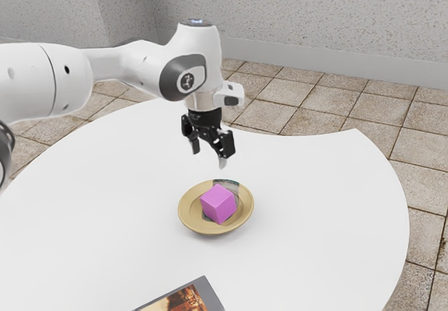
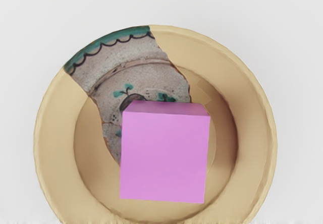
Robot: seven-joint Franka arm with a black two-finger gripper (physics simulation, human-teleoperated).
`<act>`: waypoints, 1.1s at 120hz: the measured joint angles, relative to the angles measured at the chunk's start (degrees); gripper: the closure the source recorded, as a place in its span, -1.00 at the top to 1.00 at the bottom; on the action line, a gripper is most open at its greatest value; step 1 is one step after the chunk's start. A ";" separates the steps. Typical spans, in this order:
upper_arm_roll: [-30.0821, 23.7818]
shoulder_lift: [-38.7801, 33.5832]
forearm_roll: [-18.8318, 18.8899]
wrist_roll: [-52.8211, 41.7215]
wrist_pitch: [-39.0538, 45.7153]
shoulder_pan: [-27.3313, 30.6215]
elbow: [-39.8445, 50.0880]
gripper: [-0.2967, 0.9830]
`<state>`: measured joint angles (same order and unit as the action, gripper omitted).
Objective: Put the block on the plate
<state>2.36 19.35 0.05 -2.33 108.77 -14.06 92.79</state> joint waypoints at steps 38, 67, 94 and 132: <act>4.35 -2.45 1.61 -0.05 -3.29 1.12 -1.06 0.54; 6.74 -6.58 2.68 -0.58 -6.14 3.02 -1.44 0.54; 6.84 -11.02 4.39 -0.90 -8.98 6.05 -1.39 0.54; 7.21 -14.60 6.41 -1.79 -13.00 11.07 -2.97 0.54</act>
<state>9.57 4.76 6.46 -4.12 95.77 -2.98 89.83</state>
